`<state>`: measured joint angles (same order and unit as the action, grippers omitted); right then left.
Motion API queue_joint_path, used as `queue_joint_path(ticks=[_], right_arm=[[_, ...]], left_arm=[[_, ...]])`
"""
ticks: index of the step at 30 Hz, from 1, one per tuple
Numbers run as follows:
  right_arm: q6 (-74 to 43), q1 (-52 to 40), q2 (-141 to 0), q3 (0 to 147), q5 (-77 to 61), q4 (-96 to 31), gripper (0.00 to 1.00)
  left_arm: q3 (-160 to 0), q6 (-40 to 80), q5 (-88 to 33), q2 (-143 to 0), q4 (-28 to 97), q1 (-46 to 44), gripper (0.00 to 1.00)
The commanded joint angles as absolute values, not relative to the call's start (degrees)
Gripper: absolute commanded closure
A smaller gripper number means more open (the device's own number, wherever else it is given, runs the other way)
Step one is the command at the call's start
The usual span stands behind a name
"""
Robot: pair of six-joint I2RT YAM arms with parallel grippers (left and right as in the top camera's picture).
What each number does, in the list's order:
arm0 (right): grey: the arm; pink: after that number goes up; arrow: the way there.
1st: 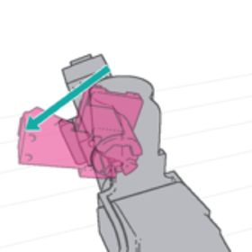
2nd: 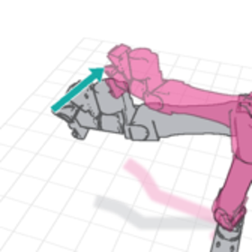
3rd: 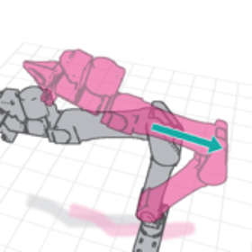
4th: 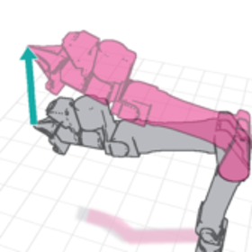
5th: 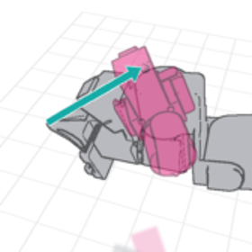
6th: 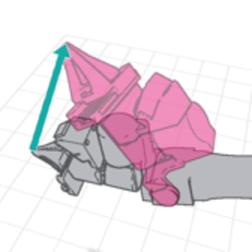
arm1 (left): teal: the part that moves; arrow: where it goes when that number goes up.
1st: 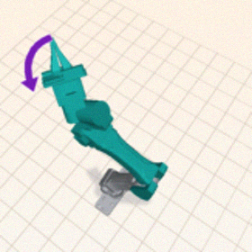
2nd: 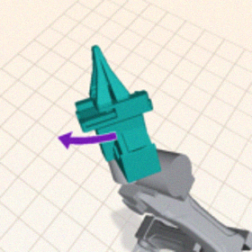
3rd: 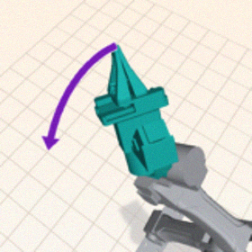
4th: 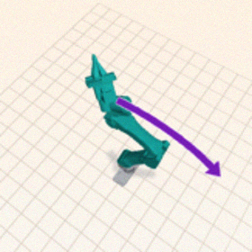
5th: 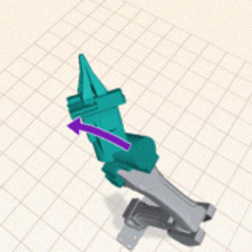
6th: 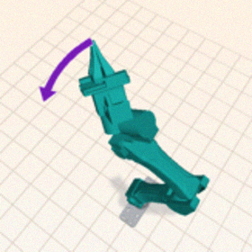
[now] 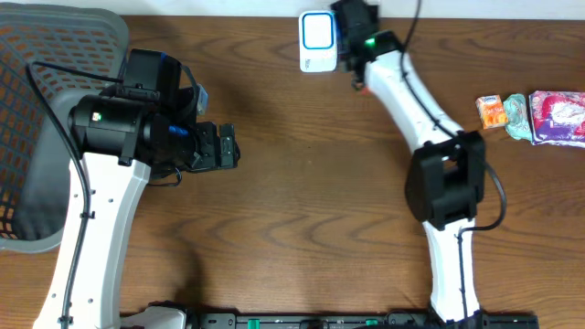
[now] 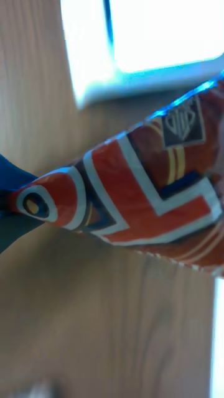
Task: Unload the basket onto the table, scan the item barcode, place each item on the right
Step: 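Carry the chocolate bar right and set it beside the small pack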
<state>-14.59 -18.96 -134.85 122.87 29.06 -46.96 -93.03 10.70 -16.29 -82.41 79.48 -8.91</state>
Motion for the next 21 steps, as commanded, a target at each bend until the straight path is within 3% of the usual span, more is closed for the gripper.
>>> queue_joint_path(ticks=[1, 9, 10, 12, 16, 19, 21], right_arm=[[-7.57, -13.39, -132.25, 122.87, 37.78, -52.9, 0.99], [-6.57, -2.7, -133.4, 120.88, 35.64, -63.83, 0.99], [-6.59, -1.65, -133.4, 120.31, 35.09, -63.92, 0.92], [-6.63, 0.27, -133.4, 119.48, 34.3, -64.45, 0.63], [-8.32, 2.48, -133.08, 119.63, 34.37, -67.29, 0.59], [-11.44, 2.68, -131.85, 119.74, 34.3, -68.64, 0.46], [-13.06, 2.26, -130.47, 119.87, 34.22, -69.54, 0.44]], left_arm=[[-92.86, 11.07, -15.94, -82.63, 79.68, -9.15, 0.02], [-92.86, 11.05, -15.94, -82.63, 79.68, -9.15, 0.02], [-92.86, 11.07, -15.94, -82.63, 79.68, -9.15, 0.02], [-92.86, 11.05, -15.94, -82.63, 79.68, -9.15, 0.02], [-92.86, 11.05, -15.94, -82.63, 79.68, -9.15, 0.02], [-92.86, 11.05, -15.94, -82.63, 79.68, -9.15, 0.02], [-92.86, 11.05, -15.94, -82.63, 79.68, -9.15, 0.02]])
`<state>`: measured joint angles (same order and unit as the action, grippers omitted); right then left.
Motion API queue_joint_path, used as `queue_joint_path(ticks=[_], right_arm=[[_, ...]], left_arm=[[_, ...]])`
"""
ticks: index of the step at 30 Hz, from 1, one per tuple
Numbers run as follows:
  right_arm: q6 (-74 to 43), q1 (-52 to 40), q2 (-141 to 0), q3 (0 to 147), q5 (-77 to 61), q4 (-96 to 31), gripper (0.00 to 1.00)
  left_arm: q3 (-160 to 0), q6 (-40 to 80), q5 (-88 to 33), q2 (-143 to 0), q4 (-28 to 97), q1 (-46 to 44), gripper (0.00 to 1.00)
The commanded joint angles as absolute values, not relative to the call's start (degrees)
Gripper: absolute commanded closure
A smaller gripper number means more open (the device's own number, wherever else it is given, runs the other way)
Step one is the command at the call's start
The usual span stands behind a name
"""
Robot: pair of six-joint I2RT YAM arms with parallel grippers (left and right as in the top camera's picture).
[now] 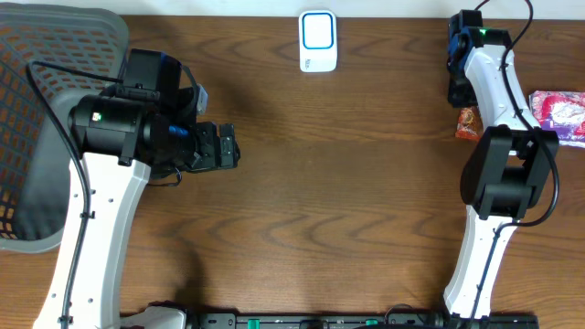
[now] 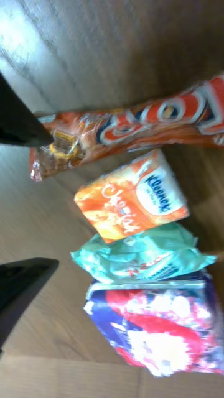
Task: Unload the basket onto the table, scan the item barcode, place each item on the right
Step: 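Carry the chocolate bar right and set it beside the small pack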
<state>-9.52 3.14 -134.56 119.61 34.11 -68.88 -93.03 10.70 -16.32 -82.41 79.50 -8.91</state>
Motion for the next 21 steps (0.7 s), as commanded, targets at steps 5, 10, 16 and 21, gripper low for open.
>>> queue_joint_path(ticks=[5, 10, 16, 21], right_arm=[[-14.79, 0.47, -123.35, 119.9, 25.61, -71.02, 0.42], [-14.81, -2.2, -113.73, 119.87, 10.94, -72.75, 0.22], [-16.38, -7.55, -103.42, 119.77, 8.67, -78.74, 0.01], [-16.71, -11.49, -96.62, 115.52, 10.79, -82.24, 0.01]], left_arm=[[-92.86, 11.05, -15.94, -82.63, 79.68, -9.15, 0.02], [-92.86, 11.05, -15.94, -82.63, 79.68, -9.15, 0.02], [-92.86, 11.05, -15.94, -82.63, 79.68, -9.15, 0.02], [-92.86, 11.05, -15.94, -82.63, 79.68, -9.15, 0.02]])
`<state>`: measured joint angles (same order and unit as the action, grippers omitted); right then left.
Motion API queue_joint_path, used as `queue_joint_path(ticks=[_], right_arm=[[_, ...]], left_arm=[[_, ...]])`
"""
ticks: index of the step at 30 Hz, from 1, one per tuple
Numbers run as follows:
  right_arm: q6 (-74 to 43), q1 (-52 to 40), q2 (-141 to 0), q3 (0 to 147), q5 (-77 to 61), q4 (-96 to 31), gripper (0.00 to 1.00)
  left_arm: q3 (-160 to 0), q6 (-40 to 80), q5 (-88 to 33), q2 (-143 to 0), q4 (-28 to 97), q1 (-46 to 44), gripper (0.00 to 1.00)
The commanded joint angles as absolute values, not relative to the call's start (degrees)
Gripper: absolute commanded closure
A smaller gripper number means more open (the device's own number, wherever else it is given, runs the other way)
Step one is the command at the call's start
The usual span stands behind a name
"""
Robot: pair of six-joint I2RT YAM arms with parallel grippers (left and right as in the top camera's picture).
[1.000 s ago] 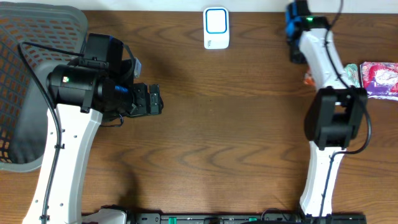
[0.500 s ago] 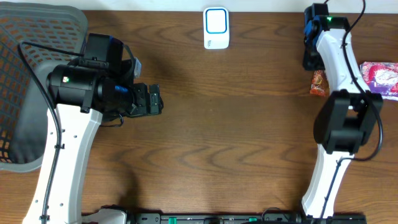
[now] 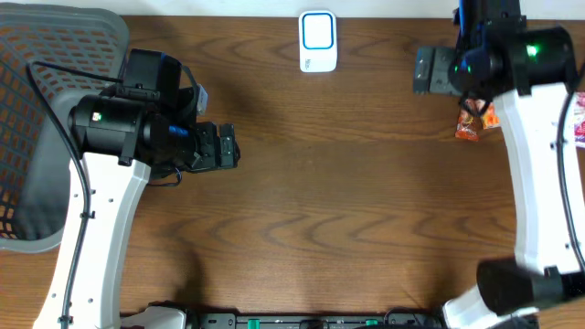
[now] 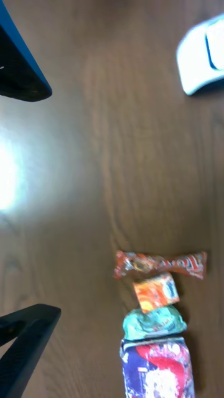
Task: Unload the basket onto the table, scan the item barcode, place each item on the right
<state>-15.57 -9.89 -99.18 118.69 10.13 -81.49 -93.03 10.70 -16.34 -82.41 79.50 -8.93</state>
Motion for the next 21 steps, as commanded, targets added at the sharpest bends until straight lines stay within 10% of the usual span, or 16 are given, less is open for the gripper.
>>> queue_joint_path(ticks=[1, 21], right_arm=[[-16.73, -12.01, -95.15, 113.78, 11.9, -82.06, 0.01], [-19.68, -13.56, -71.83, 92.44, -0.14, -81.03, 0.01]], left_arm=[[-92.86, 11.05, -15.94, -82.63, 79.68, -9.15, 0.02], [-92.86, 11.07, -15.94, -82.63, 79.68, -9.15, 0.02]])
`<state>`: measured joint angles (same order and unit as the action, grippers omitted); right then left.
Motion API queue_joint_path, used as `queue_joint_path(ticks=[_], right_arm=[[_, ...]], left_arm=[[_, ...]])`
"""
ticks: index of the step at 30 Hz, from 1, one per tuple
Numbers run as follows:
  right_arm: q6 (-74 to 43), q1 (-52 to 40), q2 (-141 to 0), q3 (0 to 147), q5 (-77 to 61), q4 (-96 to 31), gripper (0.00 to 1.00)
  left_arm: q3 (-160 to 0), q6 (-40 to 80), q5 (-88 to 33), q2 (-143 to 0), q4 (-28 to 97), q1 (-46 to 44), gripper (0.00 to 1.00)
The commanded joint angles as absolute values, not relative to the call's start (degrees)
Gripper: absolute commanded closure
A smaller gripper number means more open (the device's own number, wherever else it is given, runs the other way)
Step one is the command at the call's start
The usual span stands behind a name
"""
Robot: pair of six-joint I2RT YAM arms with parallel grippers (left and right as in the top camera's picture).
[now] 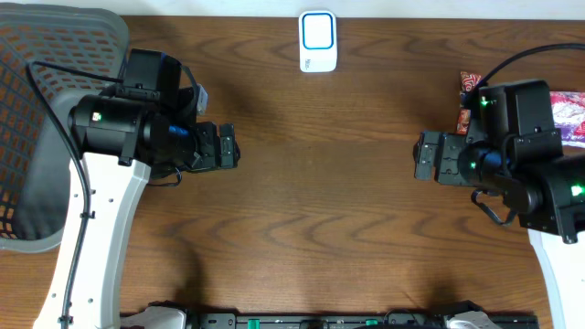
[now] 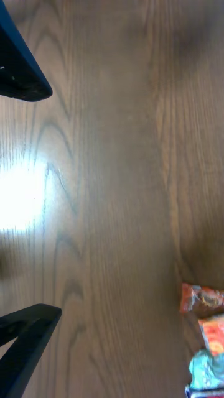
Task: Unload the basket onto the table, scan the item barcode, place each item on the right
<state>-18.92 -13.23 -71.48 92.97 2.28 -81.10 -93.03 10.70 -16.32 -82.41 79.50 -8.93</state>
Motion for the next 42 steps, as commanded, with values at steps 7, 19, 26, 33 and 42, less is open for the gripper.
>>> queue_joint_path(ticks=[7, 19, 26, 33, 42], right_arm=[[-19.7, -13.61, -72.01, 92.44, -0.19, -81.03, 0.01], [-19.49, -13.56, -72.01, 92.44, -0.21, -83.31, 0.01], [-13.91, -13.54, -69.78, 89.38, -0.14, -82.04, 0.01], [-9.26, -13.1, -55.83, 74.3, -0.23, -67.88, 0.01], [-5.85, -8.16, -31.14, 44.6, -3.64, -42.33, 0.01]], left_arm=[[-92.86, 11.07, -15.94, -82.63, 79.68, -9.15, 0.02], [-92.86, 11.05, -15.94, -82.63, 79.68, -9.15, 0.02], [-92.86, 11.05, -15.94, -82.63, 79.68, -9.15, 0.02], [-92.86, 11.05, -15.94, -82.63, 79.68, -9.15, 0.02], [-92.86, 11.05, -15.94, -82.63, 79.68, -9.15, 0.02]])
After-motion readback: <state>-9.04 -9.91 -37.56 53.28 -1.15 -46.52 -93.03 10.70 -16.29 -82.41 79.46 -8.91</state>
